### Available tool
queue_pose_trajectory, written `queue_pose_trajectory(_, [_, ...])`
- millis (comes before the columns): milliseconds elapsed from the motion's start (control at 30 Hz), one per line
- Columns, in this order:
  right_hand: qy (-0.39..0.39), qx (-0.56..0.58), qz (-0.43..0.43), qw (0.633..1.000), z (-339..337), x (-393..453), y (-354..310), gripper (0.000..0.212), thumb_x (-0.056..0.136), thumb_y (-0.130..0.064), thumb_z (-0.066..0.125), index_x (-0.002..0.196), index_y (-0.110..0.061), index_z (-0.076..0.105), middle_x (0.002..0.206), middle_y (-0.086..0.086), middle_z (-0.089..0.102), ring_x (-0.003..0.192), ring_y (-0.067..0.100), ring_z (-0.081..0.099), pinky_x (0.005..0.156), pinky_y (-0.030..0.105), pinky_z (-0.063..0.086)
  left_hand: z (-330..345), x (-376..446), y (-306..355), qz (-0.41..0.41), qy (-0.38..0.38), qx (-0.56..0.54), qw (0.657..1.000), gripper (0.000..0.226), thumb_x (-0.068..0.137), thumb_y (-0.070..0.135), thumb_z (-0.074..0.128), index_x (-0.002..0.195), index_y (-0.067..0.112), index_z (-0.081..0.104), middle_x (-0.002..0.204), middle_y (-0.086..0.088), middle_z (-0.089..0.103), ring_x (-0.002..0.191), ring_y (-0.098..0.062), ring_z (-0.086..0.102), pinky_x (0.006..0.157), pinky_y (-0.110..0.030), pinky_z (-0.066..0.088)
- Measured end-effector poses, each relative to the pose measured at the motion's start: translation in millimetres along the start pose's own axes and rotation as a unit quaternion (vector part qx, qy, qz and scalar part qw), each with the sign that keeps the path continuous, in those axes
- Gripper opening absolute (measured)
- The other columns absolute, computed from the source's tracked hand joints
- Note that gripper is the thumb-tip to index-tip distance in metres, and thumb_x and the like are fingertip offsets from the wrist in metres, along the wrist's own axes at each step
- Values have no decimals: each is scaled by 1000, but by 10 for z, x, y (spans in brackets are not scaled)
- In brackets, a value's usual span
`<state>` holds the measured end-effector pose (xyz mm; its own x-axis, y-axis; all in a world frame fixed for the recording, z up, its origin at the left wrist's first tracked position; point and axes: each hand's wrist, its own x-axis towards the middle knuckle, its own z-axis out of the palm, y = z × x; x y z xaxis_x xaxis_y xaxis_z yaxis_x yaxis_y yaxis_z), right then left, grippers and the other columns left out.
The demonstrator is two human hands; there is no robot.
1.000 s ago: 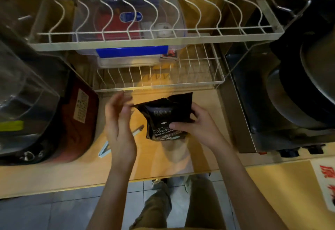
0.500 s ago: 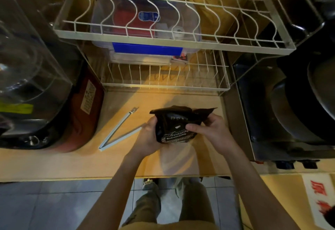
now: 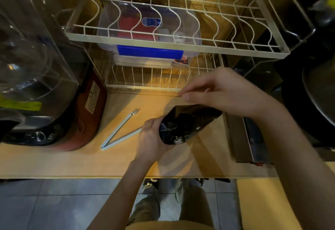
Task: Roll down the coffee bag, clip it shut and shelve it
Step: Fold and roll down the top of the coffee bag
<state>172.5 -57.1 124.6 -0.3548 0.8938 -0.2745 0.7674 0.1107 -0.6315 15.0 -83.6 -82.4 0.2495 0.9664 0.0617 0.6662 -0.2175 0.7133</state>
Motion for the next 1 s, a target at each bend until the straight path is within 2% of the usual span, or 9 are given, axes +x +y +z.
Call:
queue_pose_trajectory(167, [-86, -309, -2, 947, 361, 310, -193, 10, 87, -22, 57, 92, -15, 58, 85, 0, 53, 84, 16, 51, 72, 29, 46, 58, 16, 68, 31, -5, 21, 999, 72, 52, 42, 79, 110, 9, 53, 100, -16, 64, 94, -33, 56, 75, -37, 47])
queue_pose_trajectory(233, [-112, -399, 11, 910, 546, 378, -221, 14, 89, -15, 54, 102, -12, 55, 81, 1, 44, 85, 22, 53, 68, 30, 44, 80, 24, 54, 17, -13, 15, 1000, 65, 54, 40, 77, 107, 9, 54, 100, -15, 63, 95, -32, 55, 73, -33, 43])
queue_pose_trajectory(333, [-151, -524, 46, 837, 854, 423, -175, 22, 87, -13, 57, 108, -7, 55, 100, 8, 57, 104, 30, 56, 80, 36, 51, 104, 30, 29, 14, -11, 12, 1000, 54, 60, 47, 65, 98, 9, 57, 94, -13, 65, 90, -27, 57, 66, -24, 34])
queue_pose_trajectory(400, [-134, -586, 41, 798, 963, 410, -106, 17, 86, -10, 56, 102, -4, 56, 106, 15, 62, 102, 33, 55, 77, 38, 52, 107, 28, 34, 17, -6, -4, 1000, 51, 63, 45, 67, 98, 9, 57, 94, -13, 65, 89, -26, 57, 67, -22, 33])
queue_pose_trajectory(533, [-111, -563, -19, 819, 868, 352, 8, 10, 90, -8, 49, 97, -8, 57, 102, 9, 64, 95, 27, 57, 65, 30, 44, 111, 34, 41, 12, 7, -38, 999, 61, 58, 32, 80, 107, 7, 54, 101, -14, 65, 95, -28, 57, 75, -24, 37])
queue_pose_trajectory(667, [-113, -537, -15, 836, 732, 312, 48, 12, 91, -7, 49, 93, -12, 60, 100, 3, 67, 91, 23, 61, 52, 28, 31, 113, 38, 32, 19, -3, -45, 999, 66, 57, 32, 81, 112, 10, 52, 105, -12, 64, 100, -27, 57, 80, -26, 39])
queue_pose_trajectory(767, [-88, -502, -3, 860, 661, 311, 70, 10, 89, -8, 53, 91, -13, 62, 94, 2, 67, 82, 22, 62, 54, 28, 36, 100, 7, 16, 10, -2, -58, 998, 70, 57, 31, 81, 116, 9, 50, 111, -12, 63, 105, -27, 55, 84, -25, 37])
queue_pose_trajectory(867, [-48, -465, -4, 884, 615, 338, 83, 12, 88, -8, 55, 90, -15, 64, 87, 0, 67, 66, 20, 49, 54, 28, 36, 87, -37, -14, -5, 2, -66, 998, 73, 57, 29, 82, 119, 9, 49, 113, -12, 62, 105, -27, 55, 82, -26, 39])
queue_pose_trajectory(1000, [-56, -474, -13, 879, 637, 359, 51, 15, 86, -3, 54, 90, -14, 63, 78, 0, 61, 67, 21, 51, 44, 26, 27, 90, -46, -34, -21, 0, -69, 997, 71, 56, 28, 83, 115, 8, 51, 110, -13, 63, 103, -29, 56, 81, -30, 42])
